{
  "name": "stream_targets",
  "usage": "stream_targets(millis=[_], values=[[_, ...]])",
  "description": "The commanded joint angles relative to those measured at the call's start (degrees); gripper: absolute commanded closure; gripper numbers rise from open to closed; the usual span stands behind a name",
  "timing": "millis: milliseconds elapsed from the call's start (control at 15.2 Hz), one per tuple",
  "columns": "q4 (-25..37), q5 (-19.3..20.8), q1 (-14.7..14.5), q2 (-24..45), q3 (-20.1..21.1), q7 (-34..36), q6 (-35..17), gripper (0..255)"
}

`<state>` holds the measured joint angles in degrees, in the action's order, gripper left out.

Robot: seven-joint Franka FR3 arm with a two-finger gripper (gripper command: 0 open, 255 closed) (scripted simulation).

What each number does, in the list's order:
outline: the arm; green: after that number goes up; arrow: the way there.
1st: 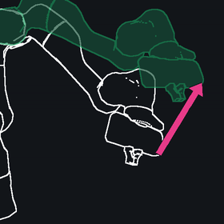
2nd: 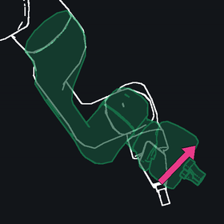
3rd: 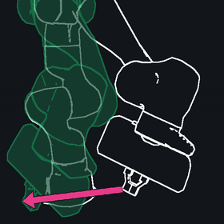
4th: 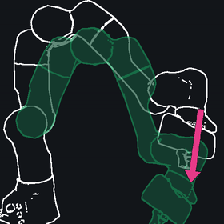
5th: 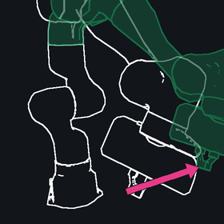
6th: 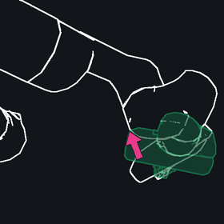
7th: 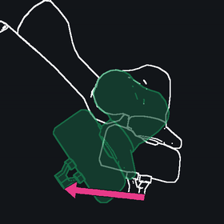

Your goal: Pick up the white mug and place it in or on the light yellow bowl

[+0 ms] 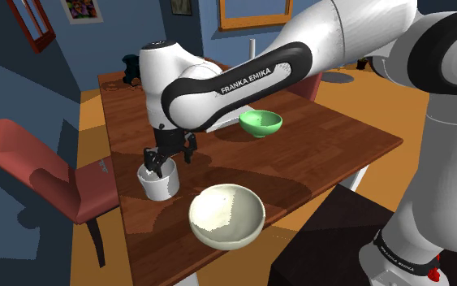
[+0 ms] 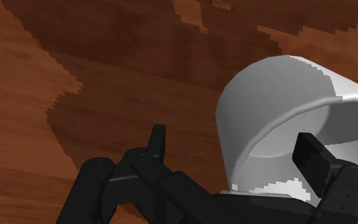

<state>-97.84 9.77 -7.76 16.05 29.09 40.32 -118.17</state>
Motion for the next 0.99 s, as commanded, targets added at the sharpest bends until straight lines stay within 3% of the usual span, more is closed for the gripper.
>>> stream_targets(millis=[0, 396, 462, 924], values=[[-0.1, 0.2, -0.1, 0.4, -0.1, 0.1, -0.5, 0], [-0.1, 0.2, -0.1, 0.4, -0.1, 0.1, -0.5, 0], [-0.1, 0.2, -0.1, 0.4, -0.1, 0.1, -0.5, 255], [-0.1, 0.2, -0.1, 0.4, -0.1, 0.1, -0.5, 255]])
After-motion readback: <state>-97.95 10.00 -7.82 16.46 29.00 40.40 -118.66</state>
